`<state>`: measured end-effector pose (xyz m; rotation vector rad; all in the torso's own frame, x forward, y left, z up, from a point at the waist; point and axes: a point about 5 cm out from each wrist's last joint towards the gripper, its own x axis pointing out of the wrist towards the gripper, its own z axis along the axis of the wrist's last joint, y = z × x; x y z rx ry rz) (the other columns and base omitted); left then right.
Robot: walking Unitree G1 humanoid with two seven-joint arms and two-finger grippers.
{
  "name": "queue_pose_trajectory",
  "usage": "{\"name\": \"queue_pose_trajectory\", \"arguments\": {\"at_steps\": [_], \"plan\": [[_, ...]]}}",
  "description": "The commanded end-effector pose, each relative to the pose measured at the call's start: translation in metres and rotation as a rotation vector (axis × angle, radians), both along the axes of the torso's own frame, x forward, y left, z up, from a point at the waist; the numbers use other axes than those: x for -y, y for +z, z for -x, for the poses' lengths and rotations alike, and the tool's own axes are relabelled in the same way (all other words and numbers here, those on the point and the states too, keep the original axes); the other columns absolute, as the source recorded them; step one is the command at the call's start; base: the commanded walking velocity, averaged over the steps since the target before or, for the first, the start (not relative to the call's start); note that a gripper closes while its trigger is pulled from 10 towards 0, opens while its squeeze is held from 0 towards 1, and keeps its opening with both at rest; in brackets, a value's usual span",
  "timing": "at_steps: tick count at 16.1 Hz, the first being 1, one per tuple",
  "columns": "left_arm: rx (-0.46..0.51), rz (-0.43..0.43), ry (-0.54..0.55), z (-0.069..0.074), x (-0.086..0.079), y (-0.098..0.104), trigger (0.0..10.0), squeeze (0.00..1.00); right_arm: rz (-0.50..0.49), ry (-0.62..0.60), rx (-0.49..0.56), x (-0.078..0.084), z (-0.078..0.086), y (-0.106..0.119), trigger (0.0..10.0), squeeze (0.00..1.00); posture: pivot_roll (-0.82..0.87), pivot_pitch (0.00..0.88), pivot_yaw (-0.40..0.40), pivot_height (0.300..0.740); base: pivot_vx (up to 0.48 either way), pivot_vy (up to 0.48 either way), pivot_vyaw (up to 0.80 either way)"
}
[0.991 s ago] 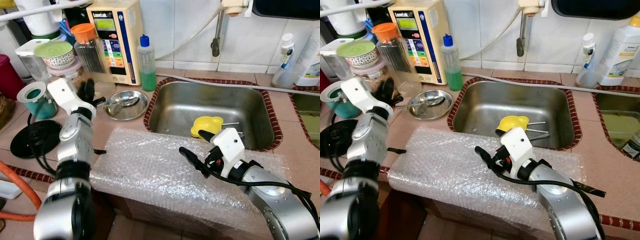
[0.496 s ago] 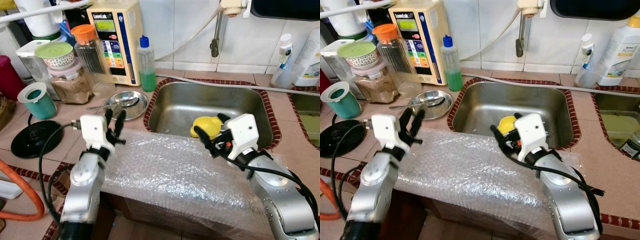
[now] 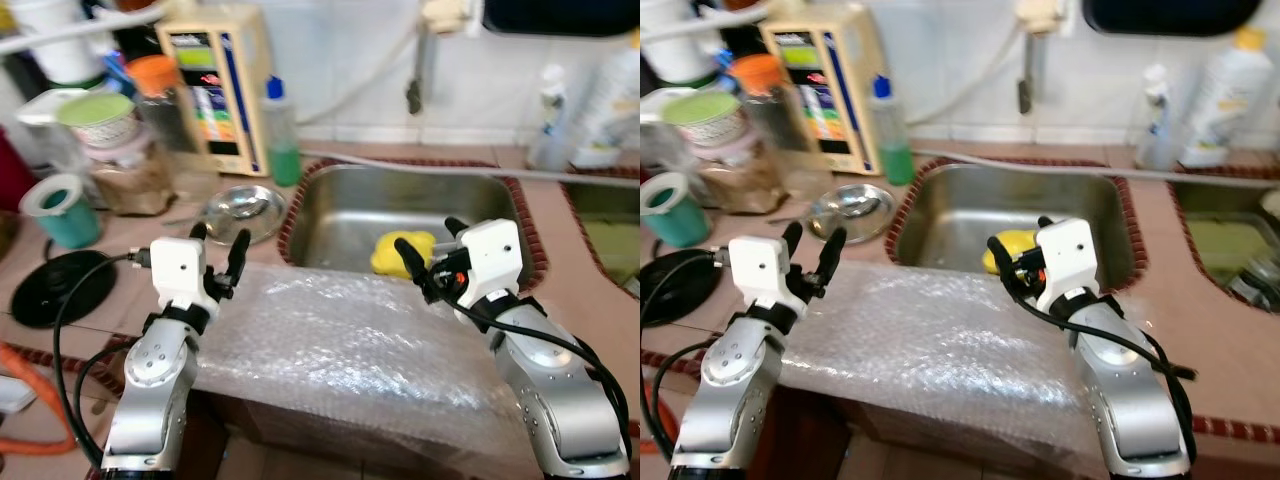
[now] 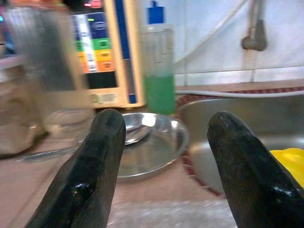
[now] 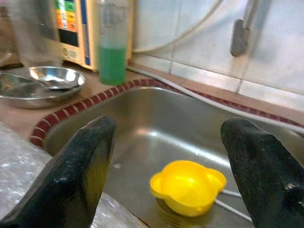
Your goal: Kitchen organization
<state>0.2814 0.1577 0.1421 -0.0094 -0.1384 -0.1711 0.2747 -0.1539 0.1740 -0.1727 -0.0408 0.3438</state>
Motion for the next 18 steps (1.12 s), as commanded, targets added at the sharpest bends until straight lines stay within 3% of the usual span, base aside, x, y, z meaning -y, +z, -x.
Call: {"name": "queue_pose_trajectory", "arguments": {"at_steps": [1,7,8,9,10,18], "plan": [[0.014,-0.012,0.0,-0.001,0.001,0.006,10.0,1.0,0.002,-0.01,0.006,0.001,-0.003,0.001,10.0,0.0,-0.04,0.0,0.116,0.74,0.0,0.0,-0.77],[-0.037,-0.008,0.032,-0.002,0.0,0.004,10.0,1.0,0.004,-0.02,0.008,0.004,-0.004,0.0,10.0,0.0,-0.04,0.0,0.116,0.74,0.0,0.0,-0.18],[-0.046,-0.008,0.019,-0.002,0.002,0.004,10.0,0.93,0.005,-0.019,0.012,0.004,-0.004,0.001,10.0,0.0,-0.04,0.0,0.116,0.74,0.0,0.0,0.0],[-0.048,-0.007,0.017,-0.002,0.002,0.004,10.0,0.93,0.005,-0.019,0.013,0.004,-0.005,0.001,10.0,0.0,-0.04,0.0,0.116,0.74,0.0,0.0,0.0],[-0.051,-0.003,0.015,-0.003,0.003,0.004,10.0,0.0,0.005,-0.019,0.014,0.004,-0.005,0.001,10.0,0.0,-0.04,0.0,0.116,0.74,0.0,0.0,0.0],[-0.042,0.013,-0.058,-0.003,0.011,0.009,10.0,0.0,0.007,-0.022,0.024,0.005,-0.007,0.003,10.0,0.0,-0.04,0.0,0.112,0.74,0.0,0.0,0.0]]}}
